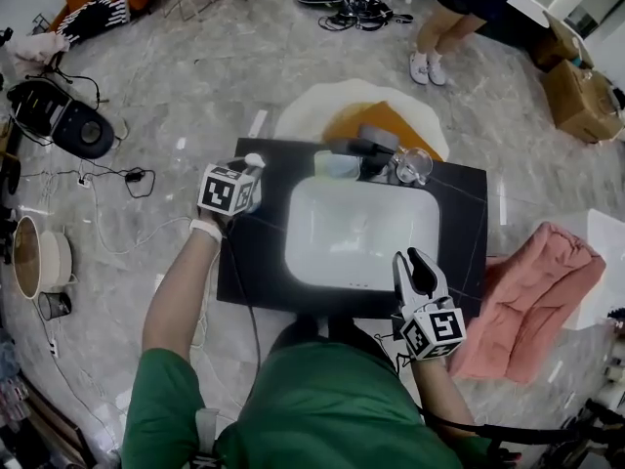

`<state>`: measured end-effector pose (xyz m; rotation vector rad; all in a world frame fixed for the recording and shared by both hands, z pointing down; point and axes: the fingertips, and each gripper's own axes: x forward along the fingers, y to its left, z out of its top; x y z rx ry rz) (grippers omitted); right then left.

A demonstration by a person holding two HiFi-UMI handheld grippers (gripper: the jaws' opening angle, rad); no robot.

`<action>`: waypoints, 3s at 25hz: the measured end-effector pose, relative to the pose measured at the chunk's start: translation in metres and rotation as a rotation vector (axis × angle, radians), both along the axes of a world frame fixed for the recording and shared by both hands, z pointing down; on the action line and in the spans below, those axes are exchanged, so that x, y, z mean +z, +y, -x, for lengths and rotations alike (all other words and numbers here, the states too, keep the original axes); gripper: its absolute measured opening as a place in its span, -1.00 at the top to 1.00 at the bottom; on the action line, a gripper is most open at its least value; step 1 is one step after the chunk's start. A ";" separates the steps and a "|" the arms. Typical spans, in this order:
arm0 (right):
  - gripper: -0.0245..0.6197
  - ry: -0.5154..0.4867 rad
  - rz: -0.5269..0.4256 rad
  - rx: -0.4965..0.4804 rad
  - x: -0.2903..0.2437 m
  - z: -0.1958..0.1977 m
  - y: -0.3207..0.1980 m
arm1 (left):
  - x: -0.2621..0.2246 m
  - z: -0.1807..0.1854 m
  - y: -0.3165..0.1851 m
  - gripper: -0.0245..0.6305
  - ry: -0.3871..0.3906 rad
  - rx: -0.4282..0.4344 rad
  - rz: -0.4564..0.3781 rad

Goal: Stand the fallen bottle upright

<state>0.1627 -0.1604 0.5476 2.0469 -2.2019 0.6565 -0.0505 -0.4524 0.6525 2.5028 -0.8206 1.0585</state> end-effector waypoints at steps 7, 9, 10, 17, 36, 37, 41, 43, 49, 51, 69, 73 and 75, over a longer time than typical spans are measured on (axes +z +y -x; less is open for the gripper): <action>0.62 0.025 -0.024 -0.060 -0.017 0.027 -0.005 | -0.021 0.038 0.035 0.59 0.053 -0.024 -0.150; 0.62 0.031 -0.026 -0.071 -0.021 0.031 -0.007 | -0.022 0.045 0.044 0.59 0.069 -0.028 -0.201; 0.62 0.032 -0.026 -0.075 -0.022 0.033 -0.008 | -0.022 0.049 0.047 0.59 0.075 -0.034 -0.221; 0.62 0.045 -0.040 -0.102 -0.033 0.045 -0.008 | -0.025 0.065 0.064 0.59 0.112 -0.099 -0.271; 0.62 0.045 -0.089 -0.103 -0.057 0.046 -0.013 | -0.028 0.100 0.096 0.33 0.108 -0.182 -0.262; 0.62 0.046 -0.092 -0.100 -0.058 0.044 -0.014 | -0.031 0.101 0.099 0.33 0.117 -0.189 -0.260; 0.62 0.048 -0.104 -0.087 -0.064 0.037 -0.017 | -0.052 0.109 0.111 0.33 0.164 -0.231 -0.271; 0.62 0.050 -0.110 -0.082 -0.067 0.034 -0.018 | -0.069 0.114 0.115 0.33 0.195 -0.268 -0.285; 0.62 0.060 -0.146 -0.055 -0.081 0.019 -0.024 | -0.130 0.114 0.119 0.38 0.290 -0.342 -0.360; 0.62 0.064 -0.162 -0.047 -0.090 0.013 -0.026 | -0.154 0.108 0.121 0.39 0.325 -0.346 -0.387; 0.62 0.123 -0.354 0.000 -0.179 -0.021 -0.029 | -0.298 0.023 0.155 0.47 0.545 -0.217 -0.512; 0.62 0.144 -0.401 0.002 -0.193 -0.027 -0.027 | -0.308 0.005 0.160 0.48 0.559 -0.183 -0.519; 0.62 0.165 -0.421 0.006 -0.198 -0.029 -0.025 | -0.310 0.000 0.162 0.48 0.560 -0.175 -0.522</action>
